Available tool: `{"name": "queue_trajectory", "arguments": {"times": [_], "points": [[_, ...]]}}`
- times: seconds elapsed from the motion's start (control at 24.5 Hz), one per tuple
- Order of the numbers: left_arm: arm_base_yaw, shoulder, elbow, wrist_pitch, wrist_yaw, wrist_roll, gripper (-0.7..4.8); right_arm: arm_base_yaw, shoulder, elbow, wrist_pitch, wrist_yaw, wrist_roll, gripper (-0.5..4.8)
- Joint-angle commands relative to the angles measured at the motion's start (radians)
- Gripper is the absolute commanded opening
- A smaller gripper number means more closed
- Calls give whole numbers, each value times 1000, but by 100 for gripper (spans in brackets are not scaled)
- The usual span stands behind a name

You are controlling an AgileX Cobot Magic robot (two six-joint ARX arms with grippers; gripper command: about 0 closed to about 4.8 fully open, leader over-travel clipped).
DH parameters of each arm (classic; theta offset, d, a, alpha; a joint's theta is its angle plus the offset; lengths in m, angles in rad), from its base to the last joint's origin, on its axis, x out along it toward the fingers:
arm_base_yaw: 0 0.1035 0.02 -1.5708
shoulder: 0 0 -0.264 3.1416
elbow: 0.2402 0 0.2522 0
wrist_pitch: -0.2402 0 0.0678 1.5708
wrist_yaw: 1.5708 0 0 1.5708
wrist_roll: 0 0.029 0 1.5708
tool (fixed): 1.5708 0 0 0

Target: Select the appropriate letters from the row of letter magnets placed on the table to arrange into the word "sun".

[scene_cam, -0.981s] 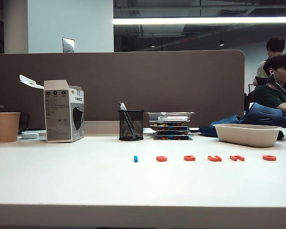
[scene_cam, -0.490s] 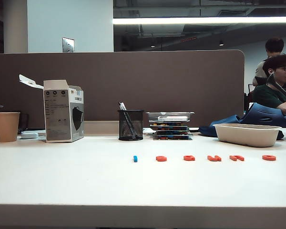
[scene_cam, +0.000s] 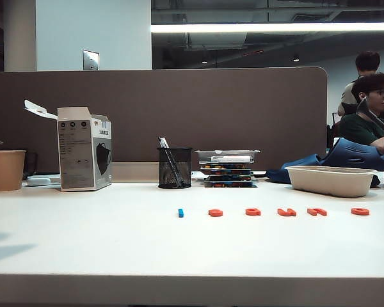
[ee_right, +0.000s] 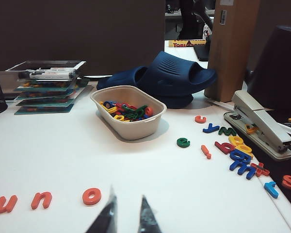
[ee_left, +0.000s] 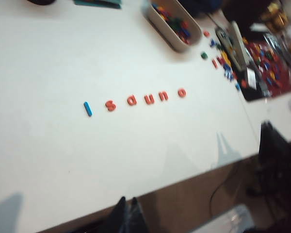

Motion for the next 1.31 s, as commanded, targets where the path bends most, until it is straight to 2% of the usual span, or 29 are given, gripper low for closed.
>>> {"name": "queue_trajectory", "arguments": {"times": [0.04, 0.29, 0.49, 0.65, 0.82, 0.9, 1.14, 1.31], "points": [[-25, 26, 7, 54, -46, -111, -5, 2, -13, -5, 16, 0, -2, 58], [-25, 78, 6, 64, -53, -136, -5, 3, -13, -5, 16, -1, -2, 58], [-24, 87, 6, 63, -80, -132, -4, 3, -13, 0, 16, -8, 80, 58], [-24, 87, 6, 62, -80, -132, -5, 3, -11, 40, -21, -84, 80, 58], [-24, 87, 6, 63, -79, -132, -5, 3, -6, 149, -147, -128, 61, 58], [-24, 87, 6, 62, -80, -132, -5, 4, 30, 261, -279, -127, 61, 58], [-24, 87, 6, 62, -80, -132, -5, 29, 243, 489, -478, -134, 62, 58], [-24, 87, 6, 63, -84, -132, -5, 134, 497, 672, -494, -130, 77, 58]]}}
